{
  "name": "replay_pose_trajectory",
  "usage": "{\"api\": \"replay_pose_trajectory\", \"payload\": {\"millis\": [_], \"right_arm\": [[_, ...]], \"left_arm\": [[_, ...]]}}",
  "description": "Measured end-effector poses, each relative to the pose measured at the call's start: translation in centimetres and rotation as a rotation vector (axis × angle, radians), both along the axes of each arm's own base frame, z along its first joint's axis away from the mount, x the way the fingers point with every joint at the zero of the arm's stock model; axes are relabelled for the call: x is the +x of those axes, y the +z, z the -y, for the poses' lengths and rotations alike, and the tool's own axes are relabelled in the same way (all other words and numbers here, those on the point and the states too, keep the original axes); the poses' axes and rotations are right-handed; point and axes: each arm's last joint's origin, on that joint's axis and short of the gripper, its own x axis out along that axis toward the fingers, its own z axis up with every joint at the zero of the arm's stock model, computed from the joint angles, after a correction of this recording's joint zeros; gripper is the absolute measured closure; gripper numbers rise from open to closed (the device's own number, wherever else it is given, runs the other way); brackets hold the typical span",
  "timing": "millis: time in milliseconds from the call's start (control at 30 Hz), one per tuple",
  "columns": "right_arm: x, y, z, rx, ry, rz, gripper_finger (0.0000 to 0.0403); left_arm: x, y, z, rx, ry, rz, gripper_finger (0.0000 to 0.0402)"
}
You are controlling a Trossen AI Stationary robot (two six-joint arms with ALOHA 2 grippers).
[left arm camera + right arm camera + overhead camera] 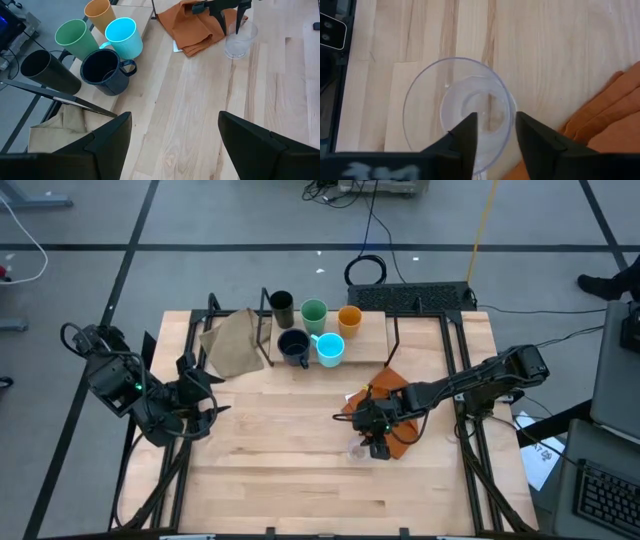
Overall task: Stack small to large cups/mugs on shelf
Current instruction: Put the transparent mug on the shelf
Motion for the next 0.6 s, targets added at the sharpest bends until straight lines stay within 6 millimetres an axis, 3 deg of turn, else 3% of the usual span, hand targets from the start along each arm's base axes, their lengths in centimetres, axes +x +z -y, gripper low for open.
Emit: {"api": "replay_pose_trajectory", "payload": {"millis": [233, 600], "right_arm": [[-0.01, -0.01, 0.01, -0.004, -0.002, -0.001, 0.0393], [0.11, 0.38, 0.45, -0.025, -0.086, 0.008, 0.0401]], "left_arm": [[0.00, 0.00, 0.00, 0.000, 0.000, 0.000, 0.0103], [0.00, 0.00, 0.00, -0.002, 0.002, 0.001, 0.0103]]}}
